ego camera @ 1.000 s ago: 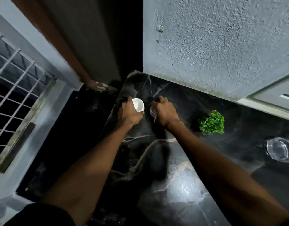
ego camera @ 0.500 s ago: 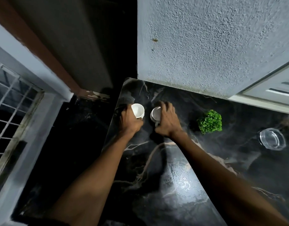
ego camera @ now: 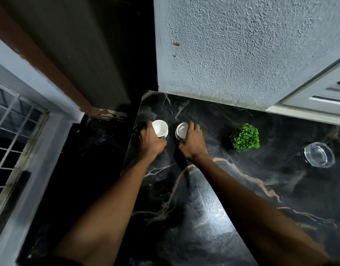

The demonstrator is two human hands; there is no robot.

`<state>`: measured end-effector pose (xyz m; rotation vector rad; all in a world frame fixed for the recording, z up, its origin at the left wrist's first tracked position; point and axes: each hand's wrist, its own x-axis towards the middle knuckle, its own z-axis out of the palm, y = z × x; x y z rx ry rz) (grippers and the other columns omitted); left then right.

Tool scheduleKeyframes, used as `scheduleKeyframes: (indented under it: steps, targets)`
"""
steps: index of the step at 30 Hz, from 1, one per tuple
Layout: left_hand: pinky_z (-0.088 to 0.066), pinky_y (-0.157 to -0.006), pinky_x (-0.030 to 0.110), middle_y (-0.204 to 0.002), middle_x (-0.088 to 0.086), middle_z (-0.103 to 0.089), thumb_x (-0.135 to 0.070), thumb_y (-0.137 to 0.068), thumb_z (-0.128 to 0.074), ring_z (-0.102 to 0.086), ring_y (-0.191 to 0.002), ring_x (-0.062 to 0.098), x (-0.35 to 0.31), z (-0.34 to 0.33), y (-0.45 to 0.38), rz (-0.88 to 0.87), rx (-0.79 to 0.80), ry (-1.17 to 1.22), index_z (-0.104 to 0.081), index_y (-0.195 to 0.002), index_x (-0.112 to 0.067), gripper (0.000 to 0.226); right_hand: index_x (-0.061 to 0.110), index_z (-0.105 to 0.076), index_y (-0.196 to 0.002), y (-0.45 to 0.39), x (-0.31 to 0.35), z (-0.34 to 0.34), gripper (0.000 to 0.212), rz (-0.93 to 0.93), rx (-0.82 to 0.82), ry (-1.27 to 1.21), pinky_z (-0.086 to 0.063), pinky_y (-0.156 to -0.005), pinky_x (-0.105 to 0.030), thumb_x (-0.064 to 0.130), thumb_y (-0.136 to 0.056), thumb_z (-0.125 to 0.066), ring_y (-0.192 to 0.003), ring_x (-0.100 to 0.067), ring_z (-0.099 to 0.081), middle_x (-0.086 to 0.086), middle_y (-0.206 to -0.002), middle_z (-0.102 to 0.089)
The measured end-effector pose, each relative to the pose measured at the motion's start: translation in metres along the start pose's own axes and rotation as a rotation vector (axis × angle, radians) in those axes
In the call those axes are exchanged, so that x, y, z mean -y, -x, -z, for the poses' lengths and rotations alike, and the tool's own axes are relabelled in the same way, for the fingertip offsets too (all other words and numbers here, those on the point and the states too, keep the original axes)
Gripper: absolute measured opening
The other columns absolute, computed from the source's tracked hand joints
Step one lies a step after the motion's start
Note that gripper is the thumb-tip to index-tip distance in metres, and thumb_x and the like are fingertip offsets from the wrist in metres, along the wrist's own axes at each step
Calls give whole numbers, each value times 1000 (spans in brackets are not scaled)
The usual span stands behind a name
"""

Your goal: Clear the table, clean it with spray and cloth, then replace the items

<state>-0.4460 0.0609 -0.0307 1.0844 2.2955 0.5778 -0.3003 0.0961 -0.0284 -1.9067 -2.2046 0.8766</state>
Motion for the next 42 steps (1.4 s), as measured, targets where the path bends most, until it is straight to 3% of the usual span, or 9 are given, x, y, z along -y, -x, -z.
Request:
scheduleKeyframes:
  steps: [9,13,16,22,27,31,34,37,42]
  targets:
    - [-52,-85,45,-124,21,-64,-25,-74,-83,-61,-113,43,0,1,-2,-10,6,-43,-52,-131,-13,66,5,-33,-140,0,4,-1,69,-5,-23,-31,-44,-96,-46,19,-81,-65,-120,-41,-48,-20,-130,-44]
    - [-52,-89,46,-131,15,-61,-39,-68,-85,-58,-120,39,3,2,-3,4,29,-100,-46,-136,-20,80,11,-7,-157,7,-2,0,96,20,-15,-89,-41,-104,-51,39,-82,-61,-129,-39,-39,-23,-141,-35]
    - [-47,-97,47,-137,13,-51,-39,-61,-87,-47,-128,37,10,-2,4,-17,-23,-97,-41,-137,-16,91,9,-16,-154,21,-11,3,89,90,-90,-52,-43,-105,-51,43,-79,-48,-126,-39,-41,-21,-141,-35]
    - [-41,-96,45,-117,11,-55,-20,-67,-71,-50,-111,35,29,-23,92,-149,-306,50,-54,-114,-14,51,7,-33,-147,84,-63,-4,75,106,-100,84,-44,-104,-46,34,-80,-53,-128,-39,-45,-20,-149,-39]
    - [-43,-108,40,-135,5,-62,-34,-80,-59,-56,-127,29,65,-79,185,-377,68,28,-61,-130,-16,53,8,-33,-151,161,-141,-9,79,-29,-95,224,-40,-107,-48,40,-79,-44,-134,-38,-44,-19,-156,-37]
    - [-16,-125,32,-166,-2,-29,-49,-86,-50,-27,-153,16,66,-114,228,-567,288,-221,-36,-157,-17,79,9,-28,-155,204,-197,5,84,-134,-99,272,-29,-115,-46,43,-79,-41,-145,-34,-32,-17,-163,-26]
    - [6,-124,28,-171,-3,2,-53,-94,-43,0,-158,13,46,-123,250,-494,358,-406,-10,-163,-18,84,10,-25,-157,228,-236,16,85,-162,0,277,-27,-117,-45,54,-85,-30,-148,-34,-28,-16,-165,-19]
    - [0,-125,31,-171,-5,8,-54,-97,-47,3,-158,13,28,-124,252,-376,375,-409,-7,-163,-18,85,16,-12,-161,242,-262,22,94,-100,145,241,-17,-123,-43,70,-84,-16,-155,-27,-8,-8,-169,-1]
    - [-3,-127,35,-170,-6,11,-53,-99,-48,2,-158,14,1,-111,277,-276,402,-390,-3,-163,-18,86,18,-8,-161,256,-278,52,97,-27,122,137,-8,-126,-43,72,-82,-23,-156,-26,-1,-8,-169,2]
